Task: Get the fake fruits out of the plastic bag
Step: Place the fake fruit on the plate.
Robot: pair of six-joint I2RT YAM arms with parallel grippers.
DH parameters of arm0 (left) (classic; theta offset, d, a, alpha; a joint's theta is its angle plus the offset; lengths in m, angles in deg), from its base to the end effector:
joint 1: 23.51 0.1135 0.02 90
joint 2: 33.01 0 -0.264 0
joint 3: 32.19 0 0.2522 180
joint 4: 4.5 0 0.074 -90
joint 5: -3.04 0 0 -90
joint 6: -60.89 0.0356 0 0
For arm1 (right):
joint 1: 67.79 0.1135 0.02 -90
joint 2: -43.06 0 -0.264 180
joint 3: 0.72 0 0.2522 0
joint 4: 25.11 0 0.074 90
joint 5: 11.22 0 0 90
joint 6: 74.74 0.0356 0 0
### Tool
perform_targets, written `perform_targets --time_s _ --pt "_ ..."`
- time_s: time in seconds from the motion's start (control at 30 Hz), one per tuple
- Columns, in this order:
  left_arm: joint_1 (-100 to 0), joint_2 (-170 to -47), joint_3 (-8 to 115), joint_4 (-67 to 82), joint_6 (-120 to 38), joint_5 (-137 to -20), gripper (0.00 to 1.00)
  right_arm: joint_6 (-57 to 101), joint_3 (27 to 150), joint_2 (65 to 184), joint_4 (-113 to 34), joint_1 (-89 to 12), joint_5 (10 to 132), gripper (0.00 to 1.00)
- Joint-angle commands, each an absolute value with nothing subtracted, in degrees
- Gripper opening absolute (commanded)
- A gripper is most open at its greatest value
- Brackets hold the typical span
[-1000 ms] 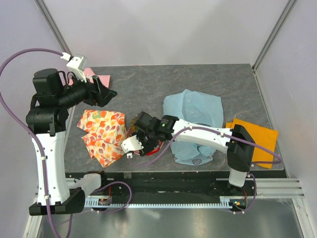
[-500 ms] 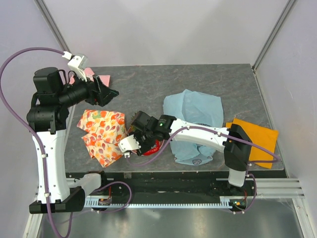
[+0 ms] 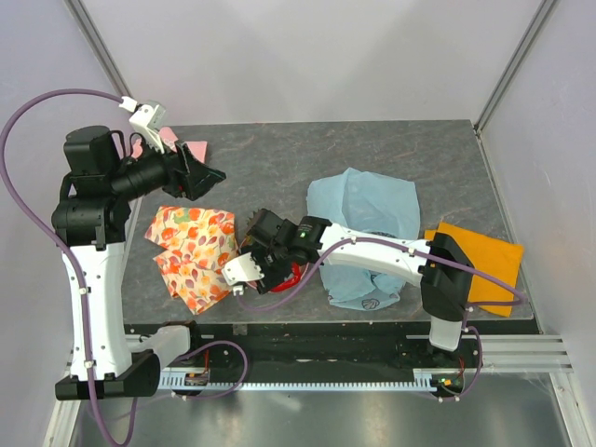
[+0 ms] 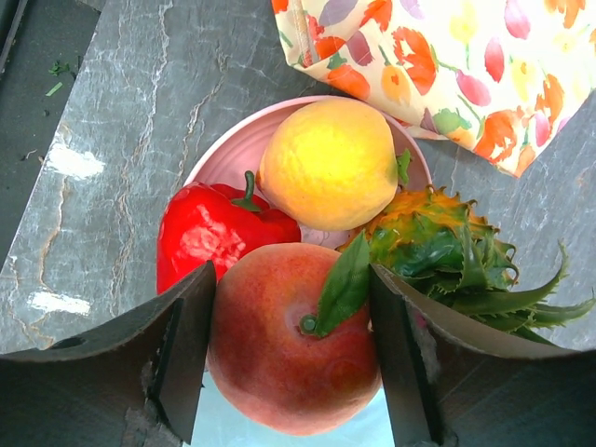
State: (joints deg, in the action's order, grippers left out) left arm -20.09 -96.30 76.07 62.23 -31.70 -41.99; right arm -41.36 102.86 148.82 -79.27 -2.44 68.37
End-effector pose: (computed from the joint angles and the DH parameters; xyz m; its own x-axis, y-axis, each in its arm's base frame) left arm 0.1731 -0.0149 0.4908 -0.3974 -0.0558 -0.9160 0.5957 0.7436 -0.3037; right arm 0.1627 0.3700 0.2672 0.5903 -0.6827 -0.4305 -0.8047 -0.4561 -0.3801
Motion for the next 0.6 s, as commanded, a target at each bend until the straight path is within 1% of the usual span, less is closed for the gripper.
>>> perform_targets --time_s 0.0,0.23,0.57 --pt "-19.82 -96.21 75.62 60.06 -33.86 -39.24 0.79 -40.28 102.52 147.48 -77.37 -2.66 68.15 0.72" --pt "-19.82 -96.20 75.35 59.71 -33.95 -38.62 0.79 -40.20 102.52 146.51 -77.28 -2.66 67.97 0.77" --pt "-19.82 -96.73 75.35 59.01 -34.65 -37.13 0.78 -40.28 102.78 145.02 -77.45 -2.22 67.97 0.79"
